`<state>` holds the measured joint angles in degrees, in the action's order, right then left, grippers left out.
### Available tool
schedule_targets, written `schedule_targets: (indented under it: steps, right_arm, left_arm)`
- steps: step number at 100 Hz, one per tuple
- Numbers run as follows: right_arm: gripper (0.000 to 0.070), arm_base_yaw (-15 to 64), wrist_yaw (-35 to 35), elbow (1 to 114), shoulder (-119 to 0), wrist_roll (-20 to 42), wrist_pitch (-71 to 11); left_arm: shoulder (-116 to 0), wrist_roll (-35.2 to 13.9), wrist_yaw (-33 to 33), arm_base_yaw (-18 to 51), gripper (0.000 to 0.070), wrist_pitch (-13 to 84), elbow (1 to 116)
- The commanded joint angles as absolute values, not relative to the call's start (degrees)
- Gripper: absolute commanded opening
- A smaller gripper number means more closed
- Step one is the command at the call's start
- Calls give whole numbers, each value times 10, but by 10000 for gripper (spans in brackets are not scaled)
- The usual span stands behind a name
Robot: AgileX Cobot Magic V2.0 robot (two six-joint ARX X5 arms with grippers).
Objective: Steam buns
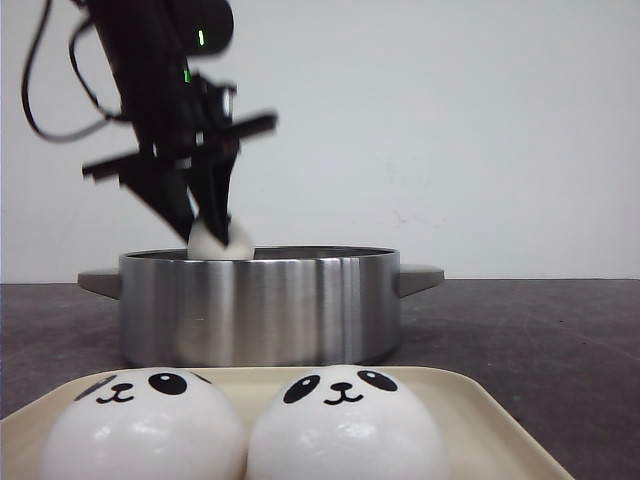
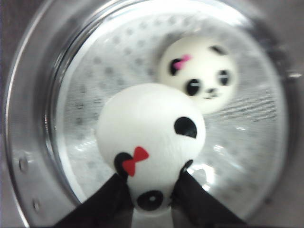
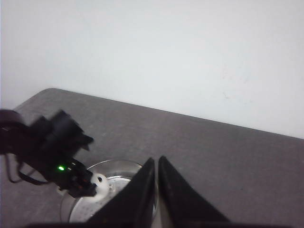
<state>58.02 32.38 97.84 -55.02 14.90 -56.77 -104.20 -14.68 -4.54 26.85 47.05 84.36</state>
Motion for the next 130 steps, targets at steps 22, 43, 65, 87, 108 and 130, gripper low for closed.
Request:
schedule_targets:
  steps: [22, 43, 65, 87, 108, 130]
  right_arm:
    - [5, 588, 308, 987, -552, 166, -574]
    - [5, 587, 300, 987, -552, 180, -586]
    - [5, 587, 300, 987, -553, 181, -589]
    - [5, 587, 291, 987, -567, 229, -649]
    - [5, 587, 246, 979, -634, 271, -755]
    - [5, 593, 166, 932, -708, 305, -737]
  left_arm:
    - [-1095, -145, -39, 257, 32, 425, 859]
    - [-1098, -146, -39, 255, 468, 415, 859]
    - [-1098, -145, -39, 255, 524, 422, 859]
    - [-1060, -142, -37, 255, 523, 447, 877]
    - [-911, -149, -33, 260, 521, 406, 877]
    - [-722, -155, -29, 264, 521, 419, 877]
